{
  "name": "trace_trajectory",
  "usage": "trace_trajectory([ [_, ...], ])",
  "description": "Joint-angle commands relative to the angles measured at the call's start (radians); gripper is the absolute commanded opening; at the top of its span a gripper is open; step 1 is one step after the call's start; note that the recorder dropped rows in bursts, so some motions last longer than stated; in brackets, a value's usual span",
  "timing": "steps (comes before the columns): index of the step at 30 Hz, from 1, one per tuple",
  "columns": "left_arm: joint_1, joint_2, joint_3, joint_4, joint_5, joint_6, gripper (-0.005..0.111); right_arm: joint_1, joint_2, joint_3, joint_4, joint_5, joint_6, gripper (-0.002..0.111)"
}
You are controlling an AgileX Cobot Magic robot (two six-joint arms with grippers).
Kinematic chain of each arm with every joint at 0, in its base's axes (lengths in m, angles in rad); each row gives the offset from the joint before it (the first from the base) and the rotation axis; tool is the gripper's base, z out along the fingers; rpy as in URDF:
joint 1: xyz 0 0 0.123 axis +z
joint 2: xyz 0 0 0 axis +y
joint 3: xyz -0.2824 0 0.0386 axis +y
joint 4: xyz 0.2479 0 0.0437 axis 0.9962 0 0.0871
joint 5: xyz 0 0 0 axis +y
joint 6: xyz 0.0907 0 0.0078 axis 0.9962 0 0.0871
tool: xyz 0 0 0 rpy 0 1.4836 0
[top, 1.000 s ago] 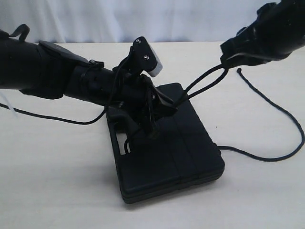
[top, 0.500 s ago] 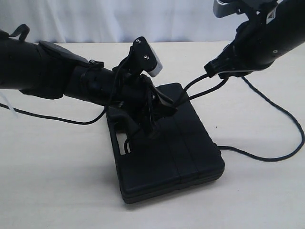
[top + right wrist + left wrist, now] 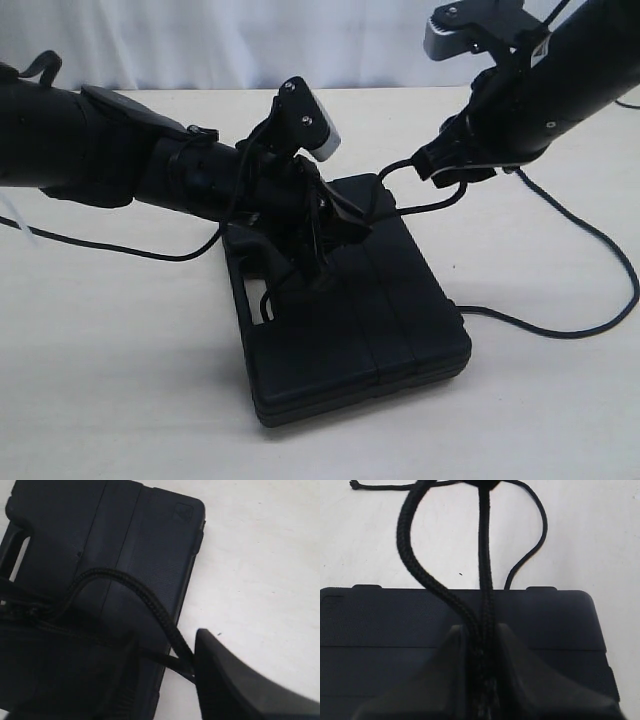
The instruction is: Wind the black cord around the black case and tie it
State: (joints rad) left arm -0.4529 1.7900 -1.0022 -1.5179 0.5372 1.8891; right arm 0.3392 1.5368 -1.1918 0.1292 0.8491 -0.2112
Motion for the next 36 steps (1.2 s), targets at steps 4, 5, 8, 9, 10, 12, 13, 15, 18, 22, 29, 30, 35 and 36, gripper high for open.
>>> trace_trajectory([
  [4, -0.002, -0.002, -0.001, -0.012, 0.001, 0.002, 0.000, 0.052, 0.032, 0.000, 0.064, -0.004, -0.024, 0.036],
  [5, -0.002, -0.002, -0.001, -0.012, 0.001, 0.002, 0.000, 0.065, 0.034, 0.000, 0.061, -0.009, -0.024, 0.036],
  [8, -0.002, -0.002, -0.001, -0.012, 0.001, 0.001, 0.000, 0.083, 0.025, -0.016, 0.034, -0.004, 0.025, 0.036],
  [9, -0.002, -0.002, -0.001, -0.012, 0.001, -0.002, 0.000, 0.078, 0.016, -0.031, 0.008, 0.010, 0.070, 0.036],
  [10, -0.002, -0.002, -0.001, -0.012, 0.001, -0.002, 0.000, 0.064, 0.004, -0.050, -0.027, 0.030, 0.117, 0.036],
  [12, -0.002, -0.002, -0.001, -0.012, 0.001, -0.002, 0.000, 0.028, -0.014, -0.084, -0.118, 0.064, 0.182, 0.036],
  [13, -0.002, -0.002, -0.001, -0.012, 0.001, -0.002, 0.000, 0.001, -0.020, -0.095, -0.161, 0.077, 0.211, 0.036],
  [15, -0.002, -0.002, -0.001, -0.012, 0.001, -0.002, 0.000, -0.072, -0.018, -0.100, -0.206, 0.090, 0.249, 0.036],
  [18, -0.002, -0.002, -0.001, -0.012, 0.006, -0.002, 0.000, -0.182, 0.024, -0.095, -0.194, 0.090, 0.254, 0.036],
  [22, -0.002, -0.002, -0.001, -0.012, 0.006, -0.002, 0.000, -0.289, 0.129, -0.100, -0.201, 0.046, 0.241, 0.036],
  [29, -0.002, -0.002, -0.001, -0.012, 0.033, -0.002, 0.000, -0.361, 0.434, -0.260, -0.209, 0.117, 0.165, 0.036],
  [30, -0.002, -0.002, -0.001, -0.012, 0.041, -0.002, 0.000, -0.367, 0.475, -0.296, -0.209, 0.129, 0.165, 0.036],
  [35, -0.002, -0.002, -0.001, -0.012, 0.059, -0.011, 0.000, -0.403, 0.674, -0.523, -0.200, 0.170, 0.091, 0.035],
  [36, -0.002, -0.002, -0.001, -0.012, 0.059, -0.014, 0.000, -0.409, 0.706, -0.556, -0.193, 0.170, 0.091, 0.035],
])
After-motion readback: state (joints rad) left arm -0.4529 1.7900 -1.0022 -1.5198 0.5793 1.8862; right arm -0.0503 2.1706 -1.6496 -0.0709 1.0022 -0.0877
